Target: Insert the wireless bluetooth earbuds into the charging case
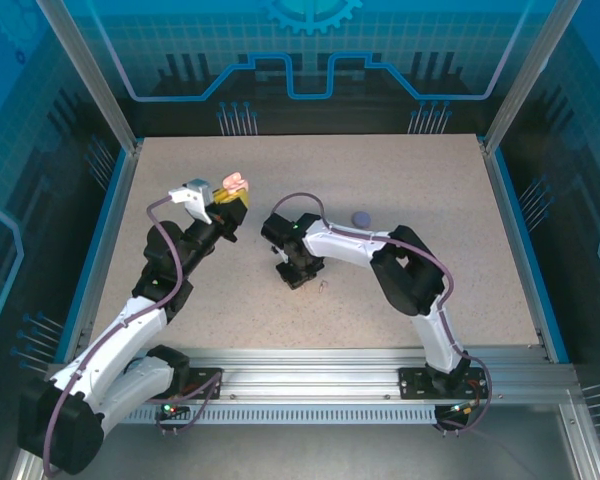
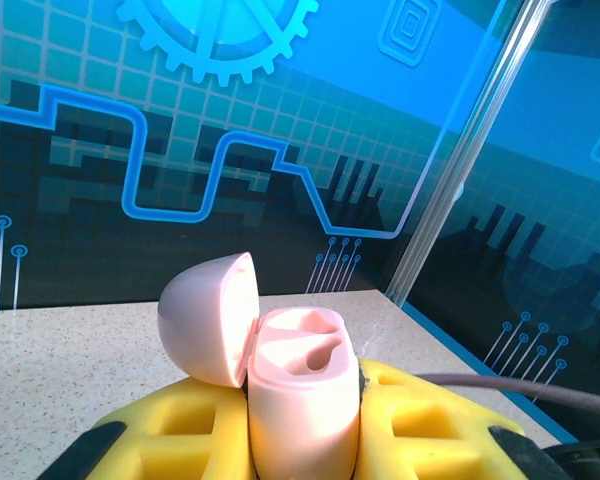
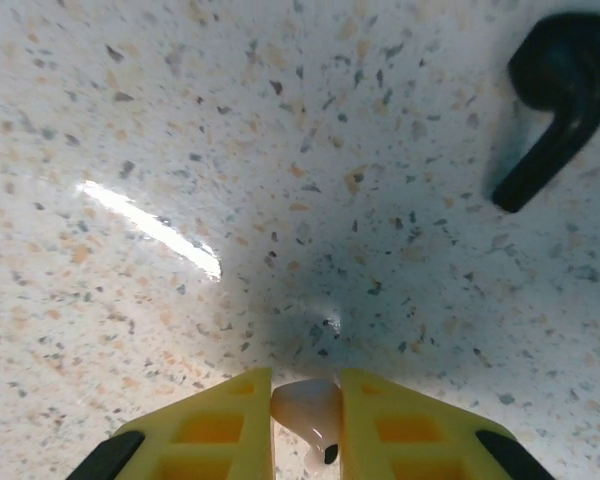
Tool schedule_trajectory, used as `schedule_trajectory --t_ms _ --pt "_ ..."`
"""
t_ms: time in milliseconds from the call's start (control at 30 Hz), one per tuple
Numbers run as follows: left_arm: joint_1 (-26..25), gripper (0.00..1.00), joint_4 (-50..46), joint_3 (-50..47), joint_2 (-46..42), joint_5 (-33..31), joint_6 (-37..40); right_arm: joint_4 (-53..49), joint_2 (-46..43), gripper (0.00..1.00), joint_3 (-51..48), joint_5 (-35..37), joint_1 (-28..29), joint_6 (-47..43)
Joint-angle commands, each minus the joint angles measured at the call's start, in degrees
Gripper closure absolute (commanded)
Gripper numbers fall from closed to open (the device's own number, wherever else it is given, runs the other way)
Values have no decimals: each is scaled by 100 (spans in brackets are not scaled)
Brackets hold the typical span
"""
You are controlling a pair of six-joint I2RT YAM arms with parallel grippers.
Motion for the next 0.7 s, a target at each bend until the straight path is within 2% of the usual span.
schedule_trajectory --t_ms 0,400,533,667 --pt "-48 100 129 -47 -84 235 39 119 -686 82 17 124 -11 144" --pt "-638 100 583 -299 -23 351 677 -34 -2735 82 136 1058 -626 10" --pt "-1002 100 880 -385 76 34 1049 110 -3368 81 319 1179 -792 -259" --pt "-1447 100 1056 -306 264 -400 1657 615 -3856 80 378 948 -832 -588"
